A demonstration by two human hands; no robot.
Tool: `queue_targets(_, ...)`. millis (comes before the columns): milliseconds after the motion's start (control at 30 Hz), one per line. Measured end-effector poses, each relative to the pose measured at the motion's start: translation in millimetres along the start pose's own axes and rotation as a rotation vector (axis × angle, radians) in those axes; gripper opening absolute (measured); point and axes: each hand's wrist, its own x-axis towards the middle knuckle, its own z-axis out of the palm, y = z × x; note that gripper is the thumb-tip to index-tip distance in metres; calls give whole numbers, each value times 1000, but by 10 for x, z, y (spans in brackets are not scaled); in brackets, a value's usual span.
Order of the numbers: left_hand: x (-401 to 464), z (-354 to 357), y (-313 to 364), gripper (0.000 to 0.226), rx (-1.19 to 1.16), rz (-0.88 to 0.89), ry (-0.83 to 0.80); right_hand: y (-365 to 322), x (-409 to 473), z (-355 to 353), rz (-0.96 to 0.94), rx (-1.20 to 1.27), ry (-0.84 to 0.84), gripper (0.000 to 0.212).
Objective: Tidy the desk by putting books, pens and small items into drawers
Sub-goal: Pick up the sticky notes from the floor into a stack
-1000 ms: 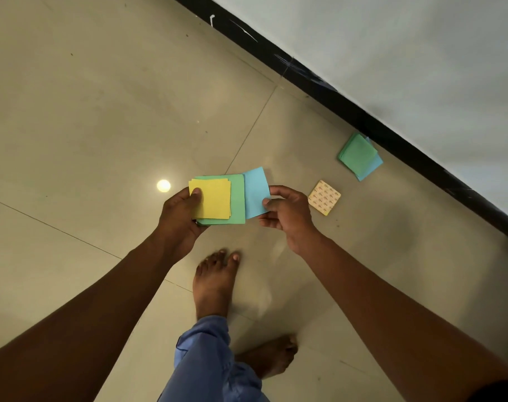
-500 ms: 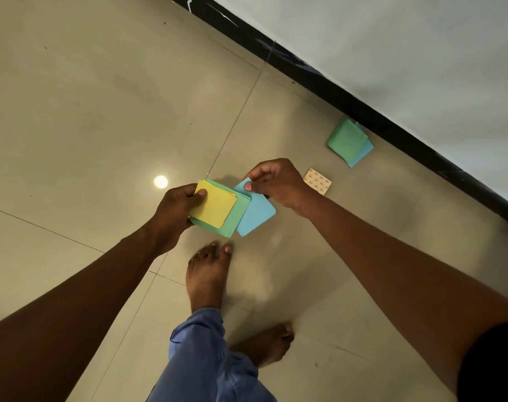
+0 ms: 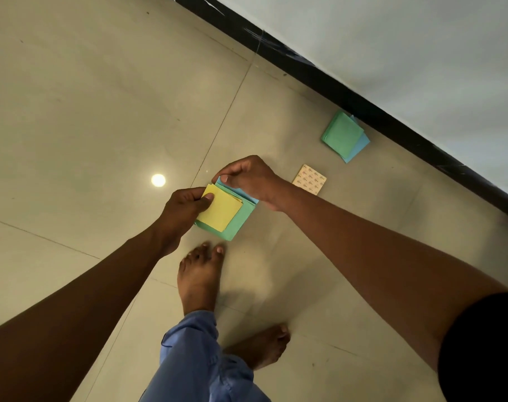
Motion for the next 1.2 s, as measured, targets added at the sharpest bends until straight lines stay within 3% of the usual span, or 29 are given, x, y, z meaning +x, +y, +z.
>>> queue_targets(67,9,-104,479,23,-188,-35,17,48,24,22,32,20,0,14)
queue_targets(167,-1,-83,586,24,-164,22,-3,136,39,26,72,31,-8,17)
queue_targets(233,50,20,494,22,-151,-28,10,248,61,-52,44,-30,38,19)
queue_targets(400,215,167,487,18,-209,-42,48,715,244,-783,0,-390,577,25)
queue_targets(467,256,210,461,19,-224,-58,33,856,290,-1192,108,-427,754,28)
queue_targets(600,337,275,425,21,-242,-66,24,1013,352,-1832,357,-432,947,60)
queue_targets(767,434,379,463,21,-244,-56,-36,1033,459,-2194,541,-307,915,84)
queue_targets(933,514,486,501,19,-265,-72,-49,1091,578,-2162,544,-290,844,89)
queue_targets(1200,554,557,467,25,-261,-99,-49,1185,599,-2139,502,-206,886,101)
